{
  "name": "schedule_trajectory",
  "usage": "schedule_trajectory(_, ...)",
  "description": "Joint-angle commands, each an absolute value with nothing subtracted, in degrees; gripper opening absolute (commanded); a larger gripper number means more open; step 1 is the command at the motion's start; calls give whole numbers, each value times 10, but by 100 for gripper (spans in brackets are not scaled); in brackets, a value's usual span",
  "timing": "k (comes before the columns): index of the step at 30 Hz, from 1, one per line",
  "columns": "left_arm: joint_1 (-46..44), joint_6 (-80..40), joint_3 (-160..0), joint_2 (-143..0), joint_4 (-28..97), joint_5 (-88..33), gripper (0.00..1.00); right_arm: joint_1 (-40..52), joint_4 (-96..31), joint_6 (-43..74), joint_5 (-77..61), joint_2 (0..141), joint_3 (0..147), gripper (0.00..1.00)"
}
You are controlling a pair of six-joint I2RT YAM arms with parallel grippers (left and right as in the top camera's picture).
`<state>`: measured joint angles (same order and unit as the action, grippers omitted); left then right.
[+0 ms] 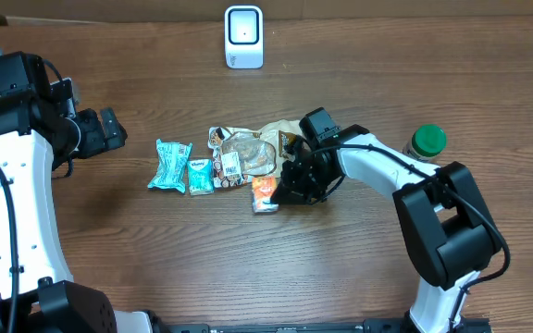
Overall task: Scan the item barcode
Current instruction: 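Lift the orange pack up to the scanner with the right gripper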
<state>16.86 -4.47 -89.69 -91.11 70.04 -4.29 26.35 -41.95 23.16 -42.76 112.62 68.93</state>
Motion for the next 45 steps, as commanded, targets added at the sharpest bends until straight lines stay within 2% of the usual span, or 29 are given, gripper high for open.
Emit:
schedule_trajectory(1,164,-43,-898,-906,700,-45,99,237,-404,183,-588,1062,725,4)
schedule_trajectory(5,164,-43,-898,-906,700,-45,100,192,-347,185,-730,1039,752,4)
schedule_trajectory(7,164,-43,-898,-906,700,-45,100,166,-290,226,-794,1038,760,4)
schedule_trajectory(20,164,-43,-898,-906,700,-45,100,36,267,780,-856,1038,760,4)
schedule_trajectory(25,164,-43,-898,-906,700,-45,100,9,372,900,-848,1038,760,4)
schedule_trajectory(33,164,-43,-898,-906,700,-45,100,0,379,913,-830,1038,760,4)
schedule_trajectory(42,164,-43,-898,-906,700,-45,100,40,377,828,-830,1038,760,4)
schedule_trajectory(45,164,-43,-898,-906,700,-45,100,68,333,775,-823,1038,760,4)
